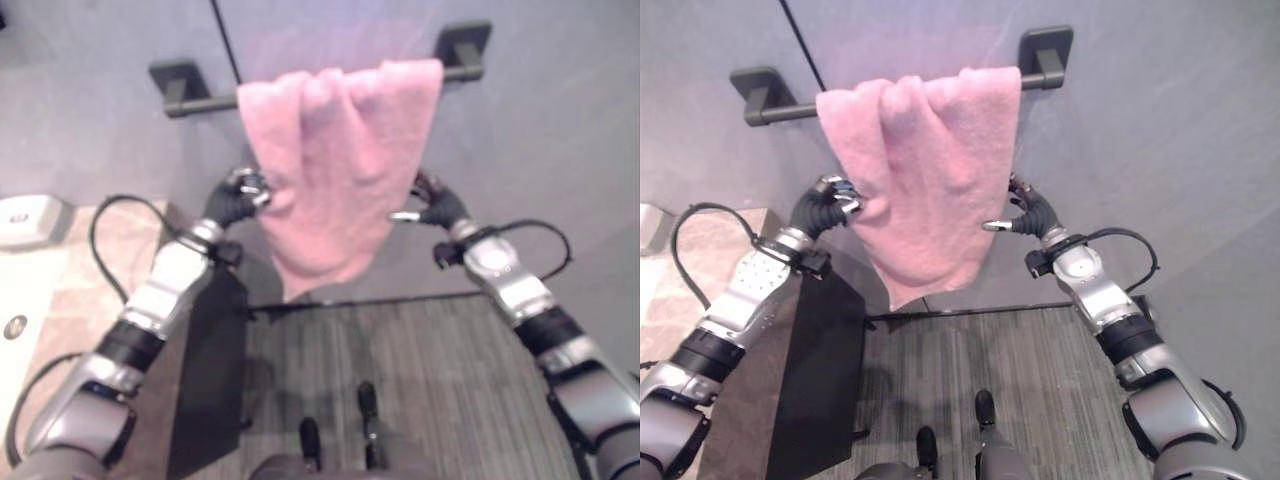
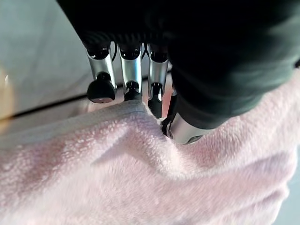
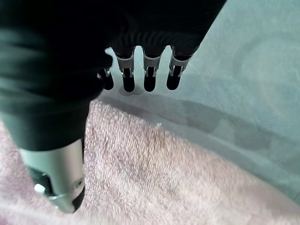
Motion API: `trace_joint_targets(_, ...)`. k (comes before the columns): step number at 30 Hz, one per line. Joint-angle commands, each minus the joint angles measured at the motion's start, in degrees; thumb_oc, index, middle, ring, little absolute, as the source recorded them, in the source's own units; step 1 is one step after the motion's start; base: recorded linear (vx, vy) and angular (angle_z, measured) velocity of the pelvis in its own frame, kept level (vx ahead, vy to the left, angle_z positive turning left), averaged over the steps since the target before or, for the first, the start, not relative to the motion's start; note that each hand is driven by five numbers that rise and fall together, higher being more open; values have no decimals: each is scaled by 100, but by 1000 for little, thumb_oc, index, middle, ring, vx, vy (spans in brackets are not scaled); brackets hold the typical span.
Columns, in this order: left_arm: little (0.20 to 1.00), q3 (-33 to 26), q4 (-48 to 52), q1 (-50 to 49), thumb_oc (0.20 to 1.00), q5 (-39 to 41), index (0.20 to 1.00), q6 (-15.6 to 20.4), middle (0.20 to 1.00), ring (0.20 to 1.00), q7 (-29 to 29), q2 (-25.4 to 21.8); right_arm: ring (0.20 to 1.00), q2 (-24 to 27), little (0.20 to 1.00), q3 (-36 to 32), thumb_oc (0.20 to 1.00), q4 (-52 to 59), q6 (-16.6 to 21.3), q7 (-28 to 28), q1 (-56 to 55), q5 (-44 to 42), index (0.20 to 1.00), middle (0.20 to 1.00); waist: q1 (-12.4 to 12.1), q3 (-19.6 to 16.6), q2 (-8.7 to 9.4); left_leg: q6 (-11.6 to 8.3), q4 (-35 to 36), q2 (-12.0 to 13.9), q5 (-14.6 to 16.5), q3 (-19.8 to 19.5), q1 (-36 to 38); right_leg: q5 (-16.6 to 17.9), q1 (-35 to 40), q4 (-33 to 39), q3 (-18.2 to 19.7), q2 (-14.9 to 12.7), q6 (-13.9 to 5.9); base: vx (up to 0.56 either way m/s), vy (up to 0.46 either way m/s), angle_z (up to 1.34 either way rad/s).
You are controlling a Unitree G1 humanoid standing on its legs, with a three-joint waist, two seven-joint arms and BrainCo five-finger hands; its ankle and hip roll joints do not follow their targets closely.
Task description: Put brush and paste in cup on sink, flatten towel.
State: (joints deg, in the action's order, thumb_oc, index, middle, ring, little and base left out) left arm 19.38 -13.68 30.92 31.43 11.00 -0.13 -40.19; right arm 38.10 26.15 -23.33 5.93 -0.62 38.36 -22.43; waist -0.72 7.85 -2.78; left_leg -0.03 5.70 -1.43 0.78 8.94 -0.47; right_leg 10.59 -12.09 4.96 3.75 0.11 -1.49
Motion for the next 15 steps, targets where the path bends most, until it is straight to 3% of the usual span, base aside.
trace_joint_targets(1,200,-393,140,-176,200,-98,200,422,200,200,210,-331,1000,-111,1000,-387,1000,204,226,-41,180,60,1000,1000,-179,-183,86,84,-157,-105,174,-288,-91,-761,504,4,-97,-129,-363,0,0,0)
trace_joint_targets(4,200,-532,290,-334,200,-409,200,462,200,200,181,-610,1000,-106,1000,-470,1000,179,238,9,69,75,1000,1000,-216,-207,114,84,-165,-115,152,-283,-104,-740,497,4,-109,-133,-359,-26,6,1)
trace_joint_targets(6,200,-752,161,-560,200,-42,200,448,200,200,213,-347,1000,-131,1000,-514,1000,198,234,7,-37,38,1000,1000,-218,-213,125,84,-170,-115,151,-295,-107,-737,502,4,-123,-139,-352,-21,1,0)
trace_joint_targets(10,200,-758,290,-545,200,-400,200,455,200,200,210,-614,1000,-97,1000,-560,1000,218,219,66,-109,48,1000,1000,-212,-211,130,80,-154,-110,173,-319,-62,-769,553,4,-155,-137,-355,-16,3,3)
trace_joint_targets(13,200,-667,231,-577,200,-410,200,392,200,200,150,-531,1000,-142,1000,-554,1000,210,207,72,-162,64,1000,1000,-205,-210,130,84,-161,-108,169,-321,-67,-756,550,4,-162,-140,-352,-37,5,2)
trace_joint_targets(14,495,-595,314,-531,495,-562,495,385,495,495,102,-633,1000,-143,1000,-546,1000,216,200,97,-156,67,1000,1000,-204,-209,133,85,-156,-108,167,-319,-62,-752,554,4,-159,-140,-352,-46,0,0)
trace_joint_targets(15,1000,-544,338,-516,1000,-532,1000,377,1000,1000,101,-551,1000,-170,1000,-524,1000,204,186,112,-159,99,1000,1000,-201,-221,145,90,-155,-104,160,-325,-53,-744,564,4,-153,-142,-349,-47,-5,1)
